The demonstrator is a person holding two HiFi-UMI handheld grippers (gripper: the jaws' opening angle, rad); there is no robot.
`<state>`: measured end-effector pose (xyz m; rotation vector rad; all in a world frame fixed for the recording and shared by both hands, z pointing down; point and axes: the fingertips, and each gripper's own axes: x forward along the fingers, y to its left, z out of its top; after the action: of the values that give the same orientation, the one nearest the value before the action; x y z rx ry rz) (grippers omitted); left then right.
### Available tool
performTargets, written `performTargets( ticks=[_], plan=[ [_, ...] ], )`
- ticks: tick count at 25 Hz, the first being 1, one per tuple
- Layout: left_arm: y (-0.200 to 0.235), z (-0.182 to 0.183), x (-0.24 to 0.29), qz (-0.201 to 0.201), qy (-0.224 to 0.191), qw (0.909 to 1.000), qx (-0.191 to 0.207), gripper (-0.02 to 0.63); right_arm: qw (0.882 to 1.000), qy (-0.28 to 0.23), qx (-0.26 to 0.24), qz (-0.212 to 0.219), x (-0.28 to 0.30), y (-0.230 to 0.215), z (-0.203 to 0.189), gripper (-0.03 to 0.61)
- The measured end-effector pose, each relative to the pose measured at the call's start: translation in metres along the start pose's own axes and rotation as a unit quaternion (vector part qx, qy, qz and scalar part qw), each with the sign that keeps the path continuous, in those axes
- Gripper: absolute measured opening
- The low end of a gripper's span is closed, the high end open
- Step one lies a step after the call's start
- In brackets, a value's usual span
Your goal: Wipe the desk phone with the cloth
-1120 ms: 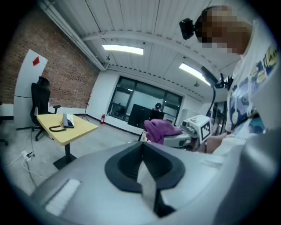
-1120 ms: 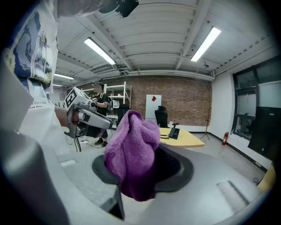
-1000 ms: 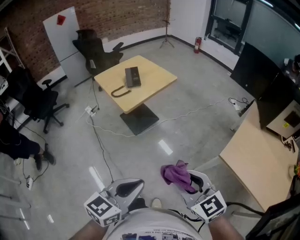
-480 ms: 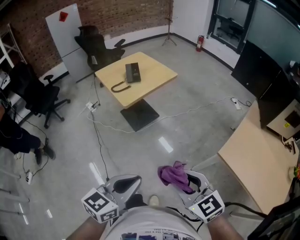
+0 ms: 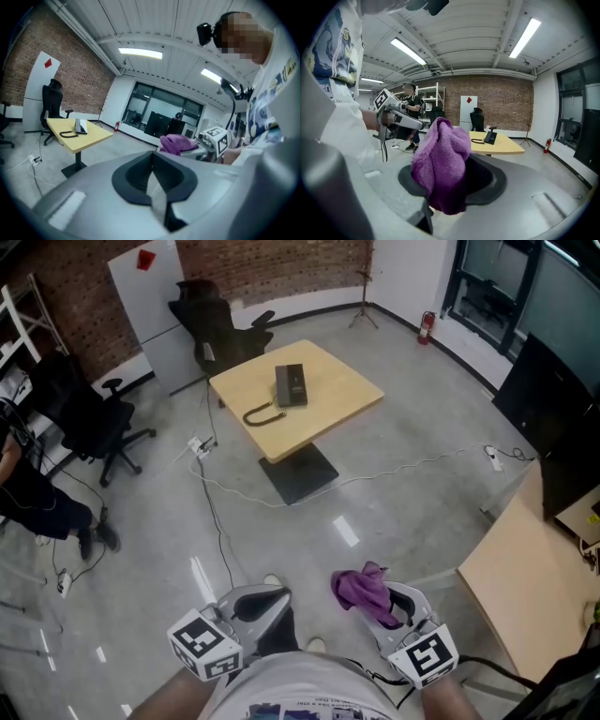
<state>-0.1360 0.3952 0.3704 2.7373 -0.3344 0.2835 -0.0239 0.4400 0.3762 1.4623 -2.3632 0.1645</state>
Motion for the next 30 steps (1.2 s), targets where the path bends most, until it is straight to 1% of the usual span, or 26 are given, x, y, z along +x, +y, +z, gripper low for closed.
performTargets(
  ticks=[4, 7, 11, 17, 20, 25, 30],
  plan=[
    [0.043, 0.021, 0.015, -0.009, -0.012, 0.9999, -0.009, 0.004, 1.000, 0.016, 0.008, -0.004, 0.040, -0.023, 0.008, 0.161],
    [0.079, 0.040, 0.024, -0.015, -0.014, 0.9998, -0.008, 0.003, 1.000, 0.027, 0.001, -0.001, 0.079, -0.042, 0.021, 0.161],
    [0.133, 0.064, 0.026, -0.019, -0.007, 0.9998, -0.002, 0.004, 1.000, 0.026, -0.005, 0.000, 0.134, -0.066, 0.050, 0.161],
    [0.200, 0.091, 0.025, -0.019, -0.002, 0.9996, 0.019, 0.004, 0.999, 0.030, -0.009, -0.018, 0.203, -0.103, 0.076, 0.161],
    [0.223, 0.100, 0.026, -0.013, -0.006, 0.9998, 0.013, 0.004, 0.999, 0.036, -0.006, -0.019, 0.226, -0.119, 0.087, 0.161],
    [0.253, 0.110, 0.034, 0.001, -0.014, 0.9999, -0.005, 0.004, 0.999, 0.046, -0.024, -0.011, 0.262, -0.153, 0.094, 0.161],
    [0.287, 0.119, 0.065, 0.009, -0.007, 0.9997, -0.019, 0.005, 0.998, 0.048, -0.042, -0.004, 0.308, -0.211, 0.092, 0.161]
  ],
)
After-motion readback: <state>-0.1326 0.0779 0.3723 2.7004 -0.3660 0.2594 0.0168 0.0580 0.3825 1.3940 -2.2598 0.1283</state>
